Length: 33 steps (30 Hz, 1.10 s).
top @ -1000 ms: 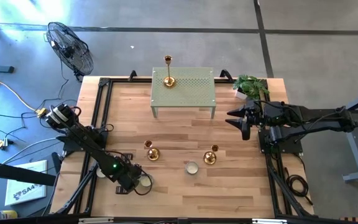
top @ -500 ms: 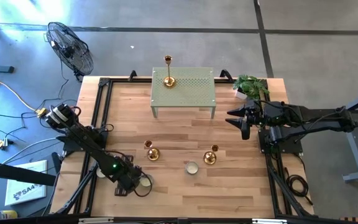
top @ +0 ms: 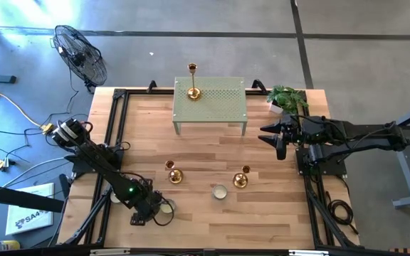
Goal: Pick & Place candle stick holders
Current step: Put the left blue scented candle on the shelf
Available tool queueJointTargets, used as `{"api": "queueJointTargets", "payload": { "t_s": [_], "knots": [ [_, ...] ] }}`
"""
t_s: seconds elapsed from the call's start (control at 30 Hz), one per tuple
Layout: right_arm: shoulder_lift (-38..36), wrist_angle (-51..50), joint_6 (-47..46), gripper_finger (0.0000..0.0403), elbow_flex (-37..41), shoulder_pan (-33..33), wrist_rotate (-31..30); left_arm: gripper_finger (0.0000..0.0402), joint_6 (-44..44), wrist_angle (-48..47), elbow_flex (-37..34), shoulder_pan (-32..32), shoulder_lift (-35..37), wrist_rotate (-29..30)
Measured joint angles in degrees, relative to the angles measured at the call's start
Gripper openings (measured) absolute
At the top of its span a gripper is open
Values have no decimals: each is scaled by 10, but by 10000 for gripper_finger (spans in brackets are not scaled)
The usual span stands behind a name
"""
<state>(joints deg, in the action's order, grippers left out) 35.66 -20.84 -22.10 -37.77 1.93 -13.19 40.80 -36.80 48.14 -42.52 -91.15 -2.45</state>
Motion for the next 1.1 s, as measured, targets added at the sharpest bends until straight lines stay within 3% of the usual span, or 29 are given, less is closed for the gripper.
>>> {"api": "queueJointTargets", "payload": {
  "t_s": [0.2,0.37,0.63,0.93,1.1],
  "knots": [
    [0,-4,1,181,0,0,-1,358,7,-2,0,0,0,-5],
    [0,-10,1,181,0,0,-1,358,-4,-25,-1,2,8,-69],
    [0,-13,7,181,0,0,-2,358,0,-153,-4,2,38,-151],
    [0,-13,16,181,0,0,-1,358,-57,-177,-2,0,123,-152],
    [0,-20,15,181,0,0,-1,358,-47,-204,-2,0,149,-150]
  ]
}}
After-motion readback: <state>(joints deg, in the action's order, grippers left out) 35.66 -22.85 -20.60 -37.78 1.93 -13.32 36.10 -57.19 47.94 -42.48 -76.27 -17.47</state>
